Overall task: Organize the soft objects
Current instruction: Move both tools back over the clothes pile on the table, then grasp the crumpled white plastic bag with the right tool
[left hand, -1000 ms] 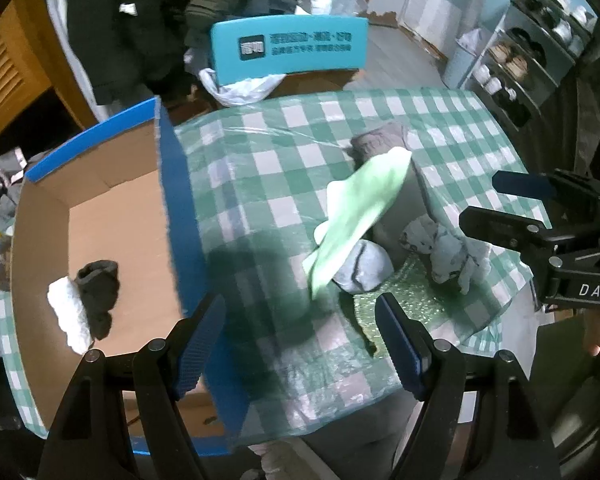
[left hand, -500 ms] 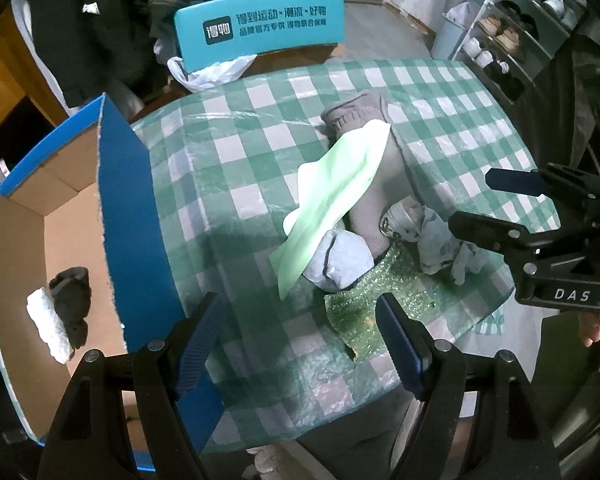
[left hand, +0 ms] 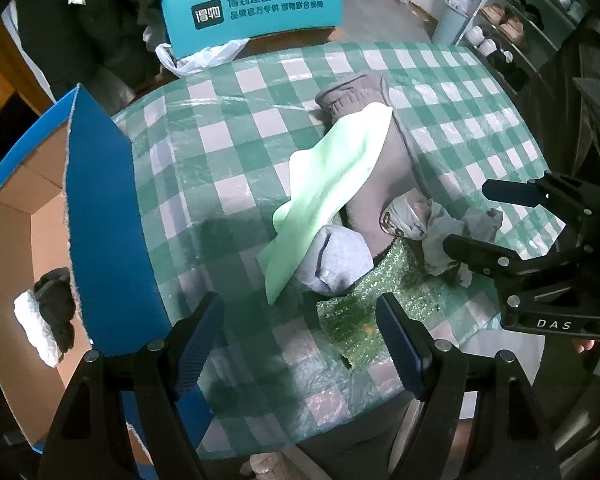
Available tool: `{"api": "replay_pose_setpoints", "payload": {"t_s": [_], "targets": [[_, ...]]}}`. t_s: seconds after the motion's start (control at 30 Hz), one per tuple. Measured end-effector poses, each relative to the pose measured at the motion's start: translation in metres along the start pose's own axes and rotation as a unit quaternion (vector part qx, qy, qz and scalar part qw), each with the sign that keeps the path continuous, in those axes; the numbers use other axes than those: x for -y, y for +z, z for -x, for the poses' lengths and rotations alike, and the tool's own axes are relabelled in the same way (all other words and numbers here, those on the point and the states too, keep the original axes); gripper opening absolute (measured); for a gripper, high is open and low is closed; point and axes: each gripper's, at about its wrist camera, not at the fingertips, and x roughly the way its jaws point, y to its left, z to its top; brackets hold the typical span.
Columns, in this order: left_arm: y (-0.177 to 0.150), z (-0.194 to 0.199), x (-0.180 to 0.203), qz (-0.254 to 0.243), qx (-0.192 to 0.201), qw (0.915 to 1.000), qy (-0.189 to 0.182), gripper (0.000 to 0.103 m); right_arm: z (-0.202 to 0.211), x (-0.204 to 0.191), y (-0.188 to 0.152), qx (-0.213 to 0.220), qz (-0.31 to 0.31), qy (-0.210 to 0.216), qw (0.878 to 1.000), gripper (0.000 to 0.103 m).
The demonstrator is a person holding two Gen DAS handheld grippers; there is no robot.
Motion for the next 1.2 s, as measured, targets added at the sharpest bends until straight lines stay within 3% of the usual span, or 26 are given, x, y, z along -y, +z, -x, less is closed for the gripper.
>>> {"api": "replay_pose_setpoints", "payload": {"t_s": [0.53,0.9,1.2], "targets": [[0.005,-0.016,0.006,-0.001,-0.018,0.9998,-0.009,0.079,-0.032,-0.002,-0.008,-0.038,0.02,0.001,0.999,0.076],[0.012,-0.024,0.008,0.001,-0.024,0.9996,-0.015,0.08,-0.04,0.0,-0.008,-0.053,0.015,0.02,0.998,0.053],[0.024,-0.032,0.003,0.012,-0.023,0.9994,-0.022,0.08,-0.007,0.02,0.001,-0.01,-0.044,0.047,0.998,0.05]]}}
